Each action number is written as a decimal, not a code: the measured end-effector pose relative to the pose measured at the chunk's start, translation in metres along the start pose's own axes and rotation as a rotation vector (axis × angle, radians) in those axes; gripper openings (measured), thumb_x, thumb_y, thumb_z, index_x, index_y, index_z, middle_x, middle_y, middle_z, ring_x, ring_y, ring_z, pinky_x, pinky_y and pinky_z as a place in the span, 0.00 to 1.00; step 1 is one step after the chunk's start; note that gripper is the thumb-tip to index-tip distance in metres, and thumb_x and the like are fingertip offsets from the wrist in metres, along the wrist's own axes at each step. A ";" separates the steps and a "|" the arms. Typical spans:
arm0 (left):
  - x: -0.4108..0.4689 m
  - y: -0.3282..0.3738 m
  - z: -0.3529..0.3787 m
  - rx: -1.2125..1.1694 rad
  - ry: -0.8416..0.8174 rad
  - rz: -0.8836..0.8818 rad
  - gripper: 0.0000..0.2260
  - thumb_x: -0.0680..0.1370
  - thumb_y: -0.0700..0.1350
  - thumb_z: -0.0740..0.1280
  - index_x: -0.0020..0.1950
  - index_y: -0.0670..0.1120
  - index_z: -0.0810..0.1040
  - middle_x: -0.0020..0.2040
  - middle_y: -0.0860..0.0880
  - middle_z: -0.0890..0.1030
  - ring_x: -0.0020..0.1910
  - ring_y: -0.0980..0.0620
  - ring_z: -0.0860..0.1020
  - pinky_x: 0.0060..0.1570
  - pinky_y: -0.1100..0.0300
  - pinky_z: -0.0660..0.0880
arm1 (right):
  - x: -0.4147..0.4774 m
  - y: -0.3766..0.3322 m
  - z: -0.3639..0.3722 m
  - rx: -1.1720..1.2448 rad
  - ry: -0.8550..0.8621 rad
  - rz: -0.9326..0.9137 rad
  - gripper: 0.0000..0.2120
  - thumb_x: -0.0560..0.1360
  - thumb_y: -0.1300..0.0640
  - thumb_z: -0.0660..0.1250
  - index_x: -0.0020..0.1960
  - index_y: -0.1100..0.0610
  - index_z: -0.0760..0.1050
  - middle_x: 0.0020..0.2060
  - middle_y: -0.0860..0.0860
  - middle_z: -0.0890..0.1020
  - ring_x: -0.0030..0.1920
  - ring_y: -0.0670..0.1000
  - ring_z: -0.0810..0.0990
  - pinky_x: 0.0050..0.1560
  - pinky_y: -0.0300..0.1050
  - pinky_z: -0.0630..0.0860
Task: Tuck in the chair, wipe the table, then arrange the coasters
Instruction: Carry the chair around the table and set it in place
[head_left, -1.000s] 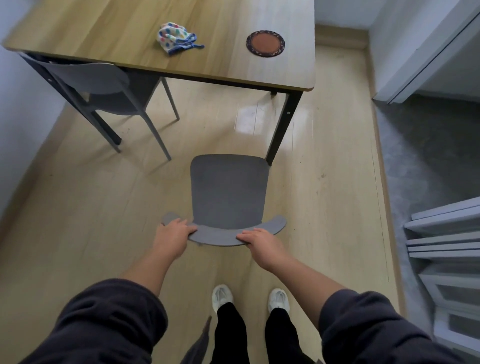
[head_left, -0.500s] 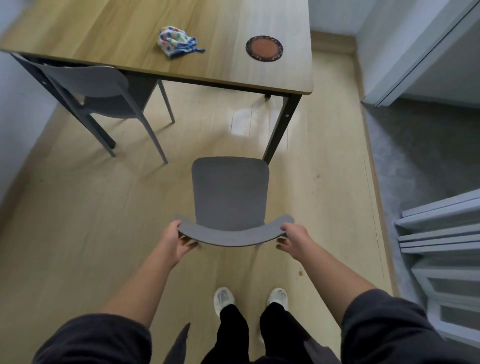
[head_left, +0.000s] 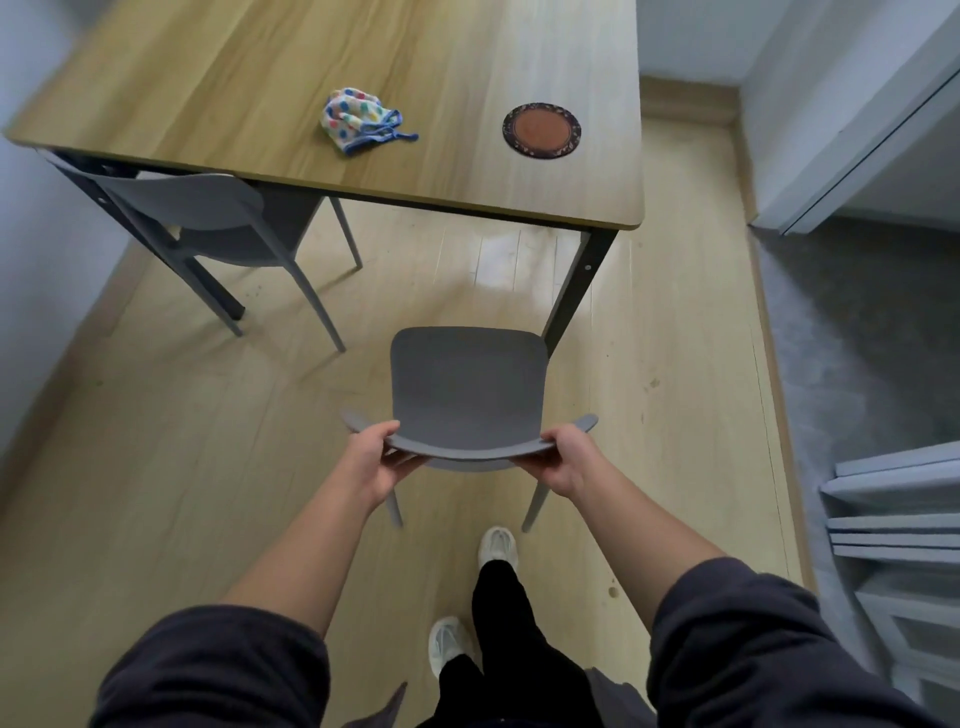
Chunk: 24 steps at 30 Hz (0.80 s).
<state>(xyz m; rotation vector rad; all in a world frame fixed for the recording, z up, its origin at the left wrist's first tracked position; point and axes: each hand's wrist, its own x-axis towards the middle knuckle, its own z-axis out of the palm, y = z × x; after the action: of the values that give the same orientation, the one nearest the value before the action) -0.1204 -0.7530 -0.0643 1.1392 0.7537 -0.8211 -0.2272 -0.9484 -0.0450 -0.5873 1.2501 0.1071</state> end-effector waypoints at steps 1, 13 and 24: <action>0.008 0.006 0.009 0.031 0.006 -0.034 0.06 0.80 0.36 0.55 0.46 0.36 0.69 0.48 0.37 0.75 0.44 0.38 0.77 0.46 0.43 0.76 | 0.004 -0.009 0.006 0.001 0.003 0.008 0.18 0.80 0.68 0.51 0.69 0.68 0.64 0.62 0.66 0.75 0.60 0.66 0.77 0.56 0.61 0.77; 0.050 0.102 0.100 0.068 -0.040 -0.069 0.07 0.80 0.34 0.53 0.49 0.34 0.69 0.57 0.33 0.74 0.62 0.34 0.73 0.59 0.41 0.73 | 0.033 -0.133 0.065 -0.113 -0.012 0.004 0.11 0.79 0.68 0.53 0.59 0.68 0.69 0.57 0.66 0.77 0.55 0.65 0.80 0.47 0.59 0.81; 0.077 0.162 0.131 0.010 -0.037 -0.182 0.13 0.79 0.32 0.51 0.62 0.31 0.65 0.66 0.30 0.69 0.64 0.32 0.70 0.60 0.35 0.68 | 0.048 -0.181 0.107 -0.015 0.077 0.115 0.05 0.78 0.69 0.57 0.52 0.66 0.70 0.50 0.66 0.78 0.47 0.68 0.81 0.37 0.62 0.81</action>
<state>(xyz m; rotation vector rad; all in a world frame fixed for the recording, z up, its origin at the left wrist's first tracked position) 0.0707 -0.8592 -0.0217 1.0722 0.8318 -0.9965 -0.0488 -1.0625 -0.0036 -0.5362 1.3592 0.1916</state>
